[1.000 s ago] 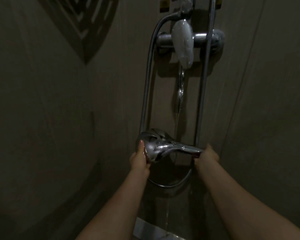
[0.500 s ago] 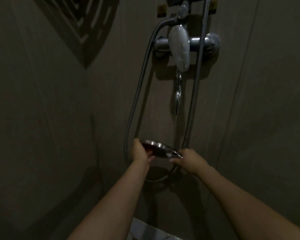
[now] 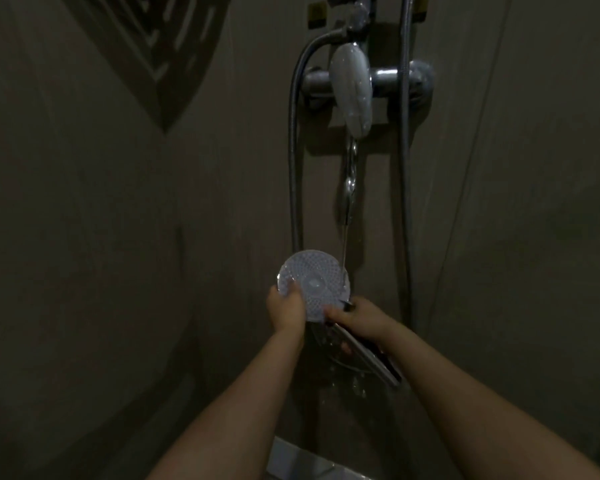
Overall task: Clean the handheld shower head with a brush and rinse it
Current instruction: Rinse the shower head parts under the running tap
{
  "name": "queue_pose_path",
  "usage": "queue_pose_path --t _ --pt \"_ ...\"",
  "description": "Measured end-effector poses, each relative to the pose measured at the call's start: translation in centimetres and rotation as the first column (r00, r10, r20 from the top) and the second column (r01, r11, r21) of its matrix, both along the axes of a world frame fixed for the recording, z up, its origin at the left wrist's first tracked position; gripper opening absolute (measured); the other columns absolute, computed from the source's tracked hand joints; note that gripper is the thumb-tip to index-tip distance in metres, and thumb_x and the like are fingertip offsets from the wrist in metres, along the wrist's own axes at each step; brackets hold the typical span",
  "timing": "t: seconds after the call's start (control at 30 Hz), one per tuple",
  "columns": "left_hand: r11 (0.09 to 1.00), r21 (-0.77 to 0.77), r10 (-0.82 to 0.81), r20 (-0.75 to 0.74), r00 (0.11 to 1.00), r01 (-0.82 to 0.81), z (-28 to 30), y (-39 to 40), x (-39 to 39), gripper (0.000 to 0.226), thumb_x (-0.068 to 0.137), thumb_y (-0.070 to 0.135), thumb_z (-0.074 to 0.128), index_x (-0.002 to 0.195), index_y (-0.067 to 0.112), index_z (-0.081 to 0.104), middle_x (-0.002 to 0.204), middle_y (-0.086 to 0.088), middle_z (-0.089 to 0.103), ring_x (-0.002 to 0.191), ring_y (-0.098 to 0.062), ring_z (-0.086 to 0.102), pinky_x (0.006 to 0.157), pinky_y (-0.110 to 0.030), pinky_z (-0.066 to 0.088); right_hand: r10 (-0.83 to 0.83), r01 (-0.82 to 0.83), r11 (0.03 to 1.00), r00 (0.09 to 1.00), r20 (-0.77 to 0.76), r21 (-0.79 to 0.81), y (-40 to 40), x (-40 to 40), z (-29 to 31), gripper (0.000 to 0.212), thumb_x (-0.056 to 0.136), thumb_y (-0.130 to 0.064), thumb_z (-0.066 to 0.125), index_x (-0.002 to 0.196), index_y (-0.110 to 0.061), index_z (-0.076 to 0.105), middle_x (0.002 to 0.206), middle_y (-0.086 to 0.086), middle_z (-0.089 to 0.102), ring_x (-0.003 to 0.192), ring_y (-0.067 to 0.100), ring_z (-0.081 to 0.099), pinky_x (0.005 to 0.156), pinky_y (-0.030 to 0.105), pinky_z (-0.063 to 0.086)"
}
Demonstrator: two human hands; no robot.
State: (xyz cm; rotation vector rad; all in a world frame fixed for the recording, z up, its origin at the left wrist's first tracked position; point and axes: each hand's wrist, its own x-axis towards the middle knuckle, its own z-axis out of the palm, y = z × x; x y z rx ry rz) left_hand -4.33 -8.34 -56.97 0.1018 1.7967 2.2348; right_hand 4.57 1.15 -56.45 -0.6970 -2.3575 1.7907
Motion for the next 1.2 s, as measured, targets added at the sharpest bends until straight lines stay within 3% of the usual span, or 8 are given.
queue_pose_path --t 0.1,0.3,0.53,0.7,0.9,1.03,1.13,1.2 --pt "1.0 0.005 -0.02 0.006 1.0 0.02 0.3 0.3 0.9 0.03 0.096 0.02 0.049 0.118 0.002 0.056 0.107 -0.012 0.062 0.098 -0.027 0.061 0.078 -0.032 0.047 -0.25 0.281 0.957 0.925 -0.287 0.072 -0.5 -2.3 0.6 0.053 0.078 -0.025 0.074 0.123 -0.006 0.052 0.115 0.005 0.065 0.097 0.016 0.065 0.071 0.02 0.05" --pt "0.987 0.063 -0.146 0.009 0.989 0.145 0.6 0.8 2.0 0.025 0.095 0.018 0.049 0.116 0.007 0.059 0.114 -0.016 0.065 0.102 -0.029 0.064 0.09 -0.04 0.053 -0.59 0.634 0.657 0.769 -0.246 0.407 -0.4 -2.3 1.7 0.047 0.096 -0.044 0.039 0.112 -0.003 0.056 0.11 0.018 0.064 0.097 0.031 0.062 0.074 0.033 0.047" --pt "0.968 -0.136 -0.235 -0.184 0.954 0.212 0.8 0.6 2.0 0.016 0.095 0.023 0.051 0.103 0.012 0.058 0.084 0.001 0.06 0.076 -0.01 0.057 0.062 -0.021 0.045 -0.237 0.355 0.247 0.924 -0.299 0.901 -1.1 -3.3 2.7 0.044 0.095 -0.049 0.037 0.118 -0.015 0.053 0.117 0.011 0.055 0.11 0.027 0.053 0.085 0.039 0.045" --pt "0.956 -0.241 -0.243 -0.329 0.912 0.168 0.4 0.4 1.3 0.017 0.09 0.009 0.054 0.076 0.018 0.054 0.076 0.001 0.055 0.081 -0.017 0.054 0.059 -0.018 0.043 -0.288 0.398 0.31 0.905 -0.314 0.863 -0.1 -2.8 4.2 0.043 0.099 -0.039 0.037 0.105 -0.004 0.061 0.107 0.021 0.066 0.1 0.036 0.063 0.077 0.039 0.046" --pt "0.978 -0.078 -0.208 -0.302 0.93 0.193 0.2 0.0 0.3 0.014 0.087 0.001 0.059 0.101 0.001 0.063 0.076 0.0 0.059 0.069 -0.009 0.054 0.05 -0.003 0.043 -0.047 0.032 0.209 0.999 -0.023 0.977 0.2 -2.5 5.2 0.053 0.088 -0.056 0.046 0.111 -0.009 0.052 0.114 0.016 0.061 0.106 0.032 0.058 0.081 0.038 0.044" --pt "0.981 -0.065 -0.195 -0.258 0.946 0.184 0.4 -0.1 1.0 0.01 0.089 0.012 0.06 0.099 0.01 0.059 0.083 0.0 0.061 0.079 -0.013 0.058 0.059 -0.012 0.049 -0.143 0.252 0.433 0.967 -0.21 0.866 0.0 -2.1 4.5 0.049 0.09 -0.049 0.051 0.102 -0.002 0.057 0.107 0.02 0.063 0.1 0.035 0.06 0.075 0.038 0.043" --pt "0.88 -0.461 -0.333 -0.421 0.844 0.117 -0.8 -0.6 0.5 0.027 0.092 0.033 0.053 0.113 0.016 0.056 0.101 0.001 0.065 0.094 -0.016 0.062 0.081 -0.032 0.053 -0.369 0.528 0.616 0.849 -0.377 0.585 0.4 -1.9 3.8 0.039 0.093 -0.039 0.052 0.098 0.0 0.058 0.095 0.018 0.065 0.089 0.032 0.063 0.063 0.033 0.044" --pt "0.628 -0.751 -0.457 -0.568 0.684 -0.205 -2.2 -1.3 0.3 0.034 0.095 0.042 0.038 0.114 0.021 0.056 0.11 -0.002 0.066 0.105 -0.021 0.06 0.1 -0.039 0.04 -0.478 0.615 0.634 0.788 -0.387 0.47 0.9 -1.6 3.6 0.04 0.094 -0.037 0.05 0.098 0.002 0.059 0.09 0.014 0.064 0.085 0.029 0.064 0.062 0.034 0.047"
